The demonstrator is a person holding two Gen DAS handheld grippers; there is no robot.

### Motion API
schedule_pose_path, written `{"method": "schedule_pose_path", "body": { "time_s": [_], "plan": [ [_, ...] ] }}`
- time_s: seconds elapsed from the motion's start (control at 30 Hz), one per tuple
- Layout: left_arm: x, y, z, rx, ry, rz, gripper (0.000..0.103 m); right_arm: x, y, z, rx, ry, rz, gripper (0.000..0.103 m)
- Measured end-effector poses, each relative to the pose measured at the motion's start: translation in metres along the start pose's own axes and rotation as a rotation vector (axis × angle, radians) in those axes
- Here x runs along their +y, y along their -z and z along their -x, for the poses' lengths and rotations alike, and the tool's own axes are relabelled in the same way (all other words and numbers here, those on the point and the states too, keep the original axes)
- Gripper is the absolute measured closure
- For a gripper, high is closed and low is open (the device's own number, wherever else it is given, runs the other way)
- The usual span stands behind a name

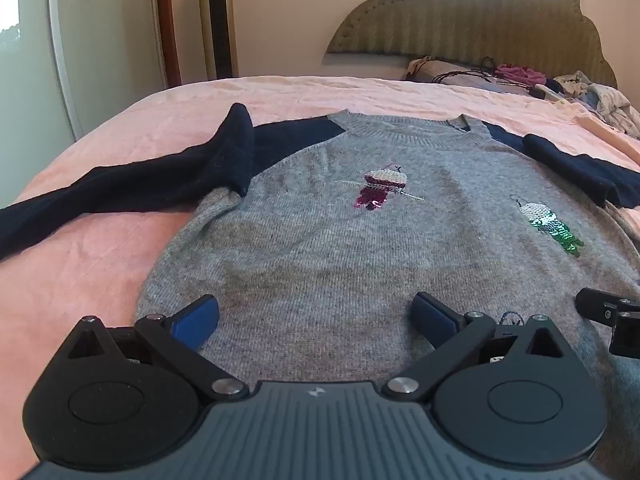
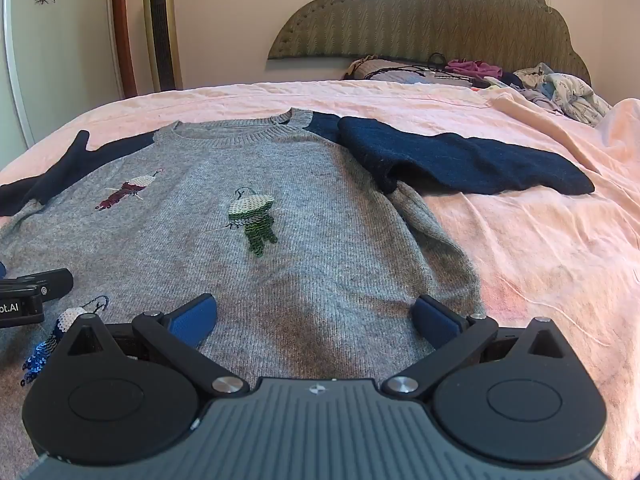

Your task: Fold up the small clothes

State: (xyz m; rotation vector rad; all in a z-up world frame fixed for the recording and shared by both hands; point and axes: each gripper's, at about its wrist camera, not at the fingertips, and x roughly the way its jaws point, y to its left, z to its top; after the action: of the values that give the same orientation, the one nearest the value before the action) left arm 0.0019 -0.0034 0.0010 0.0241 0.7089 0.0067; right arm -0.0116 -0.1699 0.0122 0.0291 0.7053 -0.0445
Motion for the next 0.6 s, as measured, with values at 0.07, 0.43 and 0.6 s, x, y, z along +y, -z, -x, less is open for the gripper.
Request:
{"method": "schedule_pose_path", "body": {
  "time_s": [0.07, 0.43, 0.6],
  "plan": [
    [-0.0003, 0.0003, 0.0014, -0.001, -0.004, 0.001, 0.000, -0.0001, 0.0000, 0.0000, 0.000, 0.000, 0.000, 0.000],
    [0.0025, 0.0020, 0.0006, -0.009, 0.002, 0.006, 0.000, 0.0000, 0.0001, -0.0001, 0.000, 0.000, 0.000, 0.000],
    [0.0020, 0.0020, 0.0012, -0.010, 0.002, 0.006, 0.000, 0.0001, 0.0001, -0.0002, 0.000, 0.000, 0.000, 0.000]
  ]
}}
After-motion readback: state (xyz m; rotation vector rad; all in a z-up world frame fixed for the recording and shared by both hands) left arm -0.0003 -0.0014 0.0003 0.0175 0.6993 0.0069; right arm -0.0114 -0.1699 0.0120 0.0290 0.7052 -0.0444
